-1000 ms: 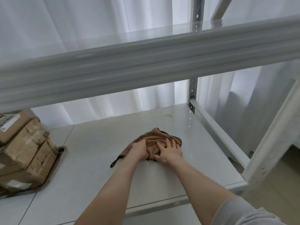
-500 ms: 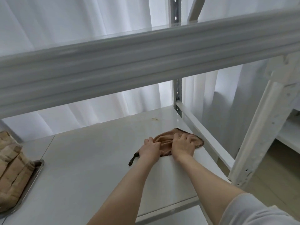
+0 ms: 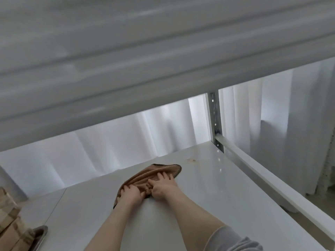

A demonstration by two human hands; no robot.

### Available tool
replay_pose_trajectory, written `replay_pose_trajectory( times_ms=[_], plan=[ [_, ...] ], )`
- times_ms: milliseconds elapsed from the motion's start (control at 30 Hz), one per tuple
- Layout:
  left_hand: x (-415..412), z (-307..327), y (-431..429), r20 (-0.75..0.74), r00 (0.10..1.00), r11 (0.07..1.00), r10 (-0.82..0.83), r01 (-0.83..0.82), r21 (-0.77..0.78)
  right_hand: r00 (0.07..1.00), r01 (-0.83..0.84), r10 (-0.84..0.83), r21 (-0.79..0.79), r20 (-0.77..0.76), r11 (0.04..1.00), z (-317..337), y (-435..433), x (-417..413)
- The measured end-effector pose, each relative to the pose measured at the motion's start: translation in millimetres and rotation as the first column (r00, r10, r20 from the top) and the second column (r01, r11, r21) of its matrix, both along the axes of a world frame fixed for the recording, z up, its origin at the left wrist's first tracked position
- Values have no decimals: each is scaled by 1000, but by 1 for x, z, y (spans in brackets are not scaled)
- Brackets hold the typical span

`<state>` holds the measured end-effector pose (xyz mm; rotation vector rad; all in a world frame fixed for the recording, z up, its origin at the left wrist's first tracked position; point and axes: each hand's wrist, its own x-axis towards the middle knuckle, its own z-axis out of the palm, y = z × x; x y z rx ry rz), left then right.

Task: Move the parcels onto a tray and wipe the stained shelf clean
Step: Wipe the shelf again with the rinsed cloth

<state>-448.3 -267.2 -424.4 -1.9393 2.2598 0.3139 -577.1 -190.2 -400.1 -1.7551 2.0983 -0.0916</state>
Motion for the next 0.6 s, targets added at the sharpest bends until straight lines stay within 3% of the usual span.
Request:
replay_pose_trajectory(
  times_ms=[133,367,533,600],
  plan=[
    [-22,11,-17,-9,998,997,-60,60,-39,996,76,-77,-32,-52,997,-1,-26,-27],
    [-145,20,6,-27,912,910,-409,406,-81,870,486,-491,-79,-46,870,-8,-9,-135],
    [-205,25,43,-43,730,730,-683,683,-8,742,664,-667,-62,-69,745,-11,20,-178],
    [-207,26,51,-56,691,692,-721,722,15,702,705,-706,-46,-96,708,-9,23,-178]
  ],
)
